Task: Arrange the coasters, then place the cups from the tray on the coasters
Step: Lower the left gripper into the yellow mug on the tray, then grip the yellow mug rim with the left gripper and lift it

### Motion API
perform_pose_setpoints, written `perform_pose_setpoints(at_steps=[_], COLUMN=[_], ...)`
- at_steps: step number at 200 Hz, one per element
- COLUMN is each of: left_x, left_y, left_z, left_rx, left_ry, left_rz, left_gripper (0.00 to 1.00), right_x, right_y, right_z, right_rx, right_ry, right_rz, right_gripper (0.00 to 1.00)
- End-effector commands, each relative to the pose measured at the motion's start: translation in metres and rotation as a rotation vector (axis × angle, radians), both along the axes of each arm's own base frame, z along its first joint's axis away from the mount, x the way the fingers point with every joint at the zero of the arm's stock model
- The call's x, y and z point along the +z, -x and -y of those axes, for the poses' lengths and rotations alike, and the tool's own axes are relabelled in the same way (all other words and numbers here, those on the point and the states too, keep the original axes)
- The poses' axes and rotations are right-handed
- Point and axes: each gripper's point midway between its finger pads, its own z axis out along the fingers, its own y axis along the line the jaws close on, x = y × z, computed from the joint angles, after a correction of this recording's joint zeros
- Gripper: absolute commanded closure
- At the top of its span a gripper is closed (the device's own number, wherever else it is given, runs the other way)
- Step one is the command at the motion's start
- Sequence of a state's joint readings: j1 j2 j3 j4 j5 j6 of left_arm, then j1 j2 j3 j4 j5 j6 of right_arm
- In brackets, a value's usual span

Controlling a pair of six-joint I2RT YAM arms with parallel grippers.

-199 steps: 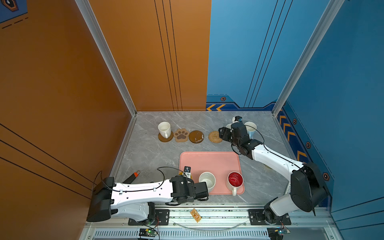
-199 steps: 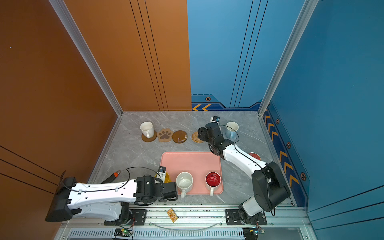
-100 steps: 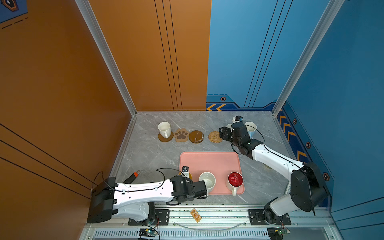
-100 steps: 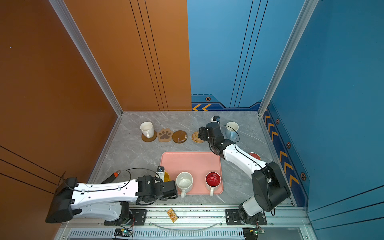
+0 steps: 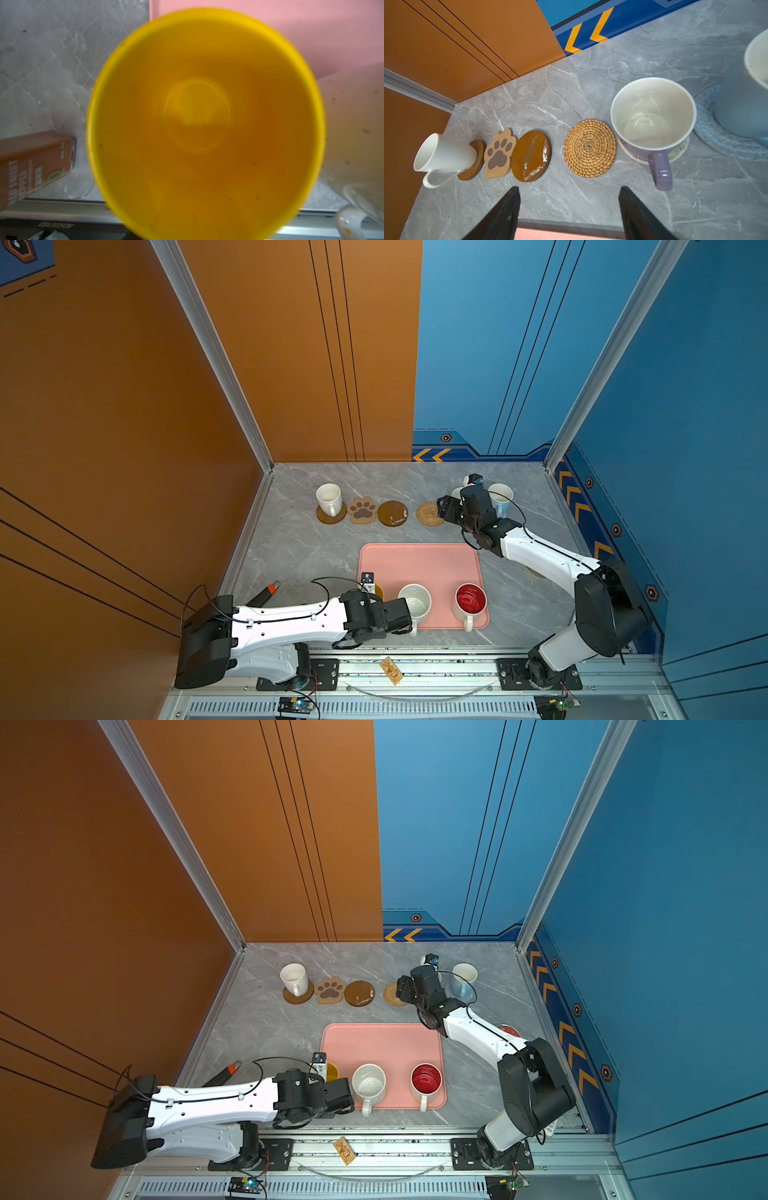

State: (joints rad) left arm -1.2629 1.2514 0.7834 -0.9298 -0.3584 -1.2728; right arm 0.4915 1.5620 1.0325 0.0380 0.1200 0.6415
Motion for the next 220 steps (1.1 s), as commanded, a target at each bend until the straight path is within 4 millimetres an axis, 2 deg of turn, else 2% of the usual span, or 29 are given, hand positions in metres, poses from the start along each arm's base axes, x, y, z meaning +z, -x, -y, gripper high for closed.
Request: perform_pose_setpoints(at_steps=[1, 64, 105, 132, 154, 190, 220], left_x=[-0.0061, -0.0105, -0.0130, -0.0137, -0.0151, -0.0146, -0.0069], left_y=[-0.0009, -0.0023, -0.0022, -0.0020, -0.0016, -0.0024, -0.0074], left_z=[-0.0060, -0.0043, -0.0042, -0.0049, -0.0059, -0.0054, -0.0019], left_rx=[0.008, 0.004, 0.004, 0.006, 0.009, 0.008, -0.001], left_ry=[-0.022, -0.021, -0.029, -0.033, -0.037, -0.039, -0.026], left_rz=[-0.011, -0.027, -0.036, -0.037, -0.039, -0.035, 0.005], left_gripper=[0.61, 0.67, 0.75, 0.84, 1.00, 1.00, 1.00], right_x=[-0.0003, 0.0000, 0.0000, -0.0001, 0.0000, 0.0003, 0.0001], right_y=[-0.0023, -0.0024, -0.0027, -0.0023, -0.0022, -0.0020, -0.0022], right_z=[-0.0029, -0.0030, -0.0034, -0.0032, -0.0023, -0.0012, -0.0008], right_rx=[0.003, 0.004, 0.005, 0.005, 0.003, -0.001, -0.001], right_ry=[-0.028, -0.028, -0.029, -0.029, -0.029, -0.030, -0.029], right_rz=[0.000, 0.001, 0.001, 0.000, 0.001, 0.000, 0.000], right_gripper=[0.26, 0.26, 0.26, 0.26, 0.26, 0.26, 0.26])
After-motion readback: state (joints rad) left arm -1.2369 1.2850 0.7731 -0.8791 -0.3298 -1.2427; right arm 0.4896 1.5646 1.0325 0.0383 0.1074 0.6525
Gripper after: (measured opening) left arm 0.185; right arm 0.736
